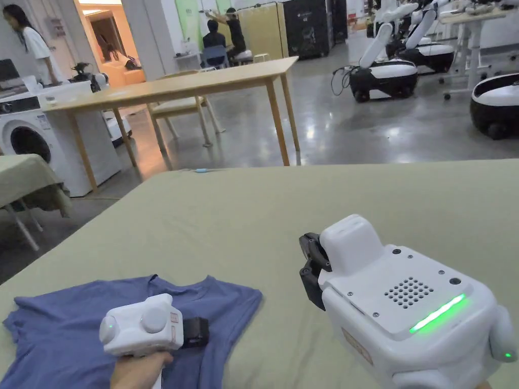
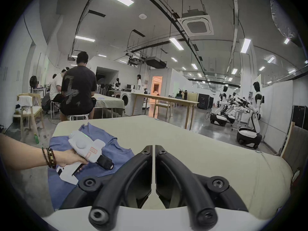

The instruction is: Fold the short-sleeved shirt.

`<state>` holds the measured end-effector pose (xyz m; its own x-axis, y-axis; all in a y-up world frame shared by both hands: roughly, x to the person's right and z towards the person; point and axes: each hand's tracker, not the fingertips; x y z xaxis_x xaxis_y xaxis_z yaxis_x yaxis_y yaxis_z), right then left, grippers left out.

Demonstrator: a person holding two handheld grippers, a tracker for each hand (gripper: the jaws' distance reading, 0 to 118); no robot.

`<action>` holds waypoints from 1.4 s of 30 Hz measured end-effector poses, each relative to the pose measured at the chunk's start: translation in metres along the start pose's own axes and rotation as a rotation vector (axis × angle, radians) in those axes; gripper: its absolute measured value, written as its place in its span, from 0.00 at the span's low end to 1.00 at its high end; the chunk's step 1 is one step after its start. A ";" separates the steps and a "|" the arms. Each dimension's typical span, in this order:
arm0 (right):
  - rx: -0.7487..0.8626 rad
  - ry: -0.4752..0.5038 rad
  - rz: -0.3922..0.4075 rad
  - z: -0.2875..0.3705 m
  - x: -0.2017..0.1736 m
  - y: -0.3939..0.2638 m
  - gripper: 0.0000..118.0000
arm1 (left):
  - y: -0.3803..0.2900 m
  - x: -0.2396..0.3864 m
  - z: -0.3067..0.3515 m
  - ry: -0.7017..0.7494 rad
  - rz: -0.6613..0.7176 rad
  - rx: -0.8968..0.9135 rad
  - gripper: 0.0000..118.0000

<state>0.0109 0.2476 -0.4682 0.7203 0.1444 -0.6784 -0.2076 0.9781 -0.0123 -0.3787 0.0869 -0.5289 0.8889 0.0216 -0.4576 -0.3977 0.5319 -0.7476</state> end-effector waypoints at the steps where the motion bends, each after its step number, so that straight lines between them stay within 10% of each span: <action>1: 0.000 -0.001 0.003 -0.001 -0.001 0.000 0.04 | 0.002 0.003 0.004 0.011 -0.013 -0.003 0.98; 5: 0.002 0.003 -0.013 -0.002 -0.002 0.000 0.04 | 0.005 0.005 0.024 0.020 -0.050 0.119 0.25; 7: 0.000 0.010 -0.030 -0.001 -0.003 0.000 0.04 | 0.003 0.000 0.028 0.073 -0.052 0.119 0.07; 25: 0.034 -0.056 -0.041 0.063 0.036 0.014 0.04 | 0.013 -0.066 0.167 -0.342 0.197 0.583 0.05; 33: 0.072 -0.151 -0.040 0.163 0.068 0.020 0.04 | 0.027 0.073 0.311 -0.604 -0.103 0.658 0.05; 42: 0.108 -0.373 -0.027 0.282 0.116 0.026 0.04 | -0.021 0.306 0.326 -0.897 -0.419 0.530 0.05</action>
<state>0.2759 0.3317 -0.3403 0.9197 0.1437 -0.3653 -0.1288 0.9895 0.0649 -0.0242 0.3582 -0.4969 0.8567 0.2448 0.4540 -0.0724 0.9286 -0.3639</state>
